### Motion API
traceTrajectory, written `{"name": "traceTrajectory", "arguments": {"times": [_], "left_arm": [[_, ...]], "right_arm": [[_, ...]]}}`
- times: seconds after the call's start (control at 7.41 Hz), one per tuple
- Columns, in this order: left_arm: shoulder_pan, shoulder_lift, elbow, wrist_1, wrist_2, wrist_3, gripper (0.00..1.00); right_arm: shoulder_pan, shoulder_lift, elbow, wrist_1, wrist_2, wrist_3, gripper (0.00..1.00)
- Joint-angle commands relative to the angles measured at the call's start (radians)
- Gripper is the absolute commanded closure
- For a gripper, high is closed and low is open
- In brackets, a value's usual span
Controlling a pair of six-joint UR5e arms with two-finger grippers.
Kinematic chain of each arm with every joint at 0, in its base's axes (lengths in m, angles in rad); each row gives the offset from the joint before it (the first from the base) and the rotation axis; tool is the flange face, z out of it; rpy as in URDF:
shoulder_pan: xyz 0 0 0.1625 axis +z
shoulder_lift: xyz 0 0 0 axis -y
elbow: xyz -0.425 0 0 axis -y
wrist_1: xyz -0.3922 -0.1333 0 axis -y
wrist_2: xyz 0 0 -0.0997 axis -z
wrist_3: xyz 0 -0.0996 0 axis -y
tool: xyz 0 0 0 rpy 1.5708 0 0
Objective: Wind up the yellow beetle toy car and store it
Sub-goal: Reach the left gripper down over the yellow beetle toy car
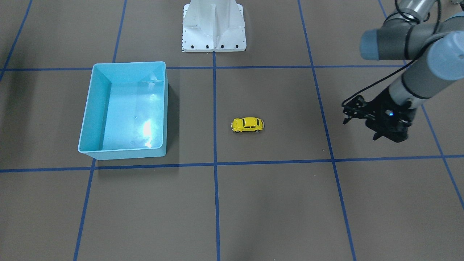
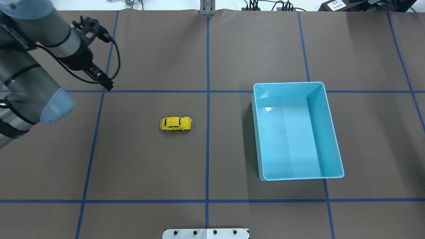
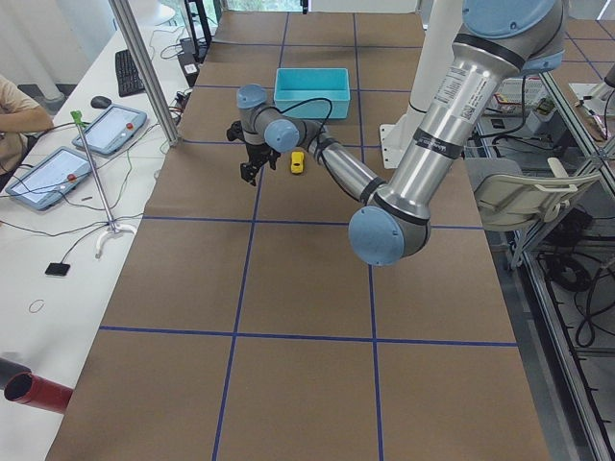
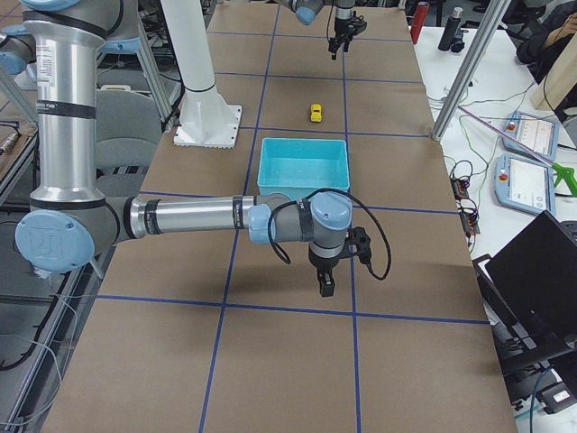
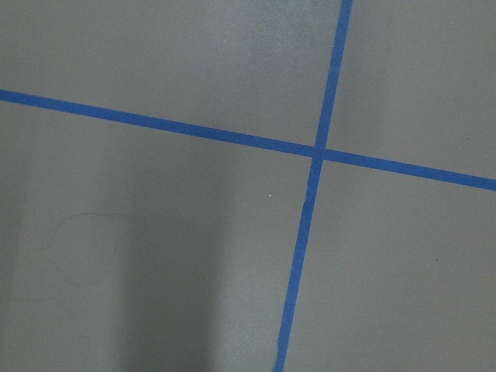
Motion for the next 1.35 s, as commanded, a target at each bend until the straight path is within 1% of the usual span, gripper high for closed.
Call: {"name": "traceTrajectory", "arguments": {"times": [0.0, 0.14, 0.27, 0.41, 0.68, 0.81, 0.95, 1.22], "left_arm": [[0.200, -0.150, 0.007, 0.129, 0.192, 0.068, 0.00], [0.251, -0.199, 0.029, 0.163, 0.243, 0.149, 0.00], [0.276, -0.257, 0.084, 0.173, 0.277, 0.267, 0.00], [0.286, -0.306, 0.154, 0.177, 0.282, 0.332, 0.00], [0.298, -0.408, 0.330, 0.176, 0.294, 0.500, 0.00], [0.301, -0.440, 0.392, 0.179, 0.294, 0.542, 0.00], [0.318, -0.456, 0.414, 0.205, 0.294, 0.547, 0.00], [0.353, -0.473, 0.423, 0.257, 0.292, 0.550, 0.00]], "right_arm": [[0.000, 0.002, 0.000, -0.001, -0.005, 0.000, 0.00], [0.000, 0.002, 0.000, -0.001, -0.005, 0.000, 0.00], [0.000, 0.003, 0.000, -0.002, -0.006, 0.000, 0.00], [0.000, 0.003, 0.000, -0.002, -0.006, 0.000, 0.00], [0.000, 0.003, 0.000, -0.002, -0.006, 0.000, 0.00], [0.000, 0.003, 0.000, -0.002, -0.006, 0.000, 0.00], [0.000, 0.003, 0.000, -0.002, -0.006, 0.000, 0.00], [0.000, 0.003, 0.000, -0.002, -0.006, 0.000, 0.00]]}}
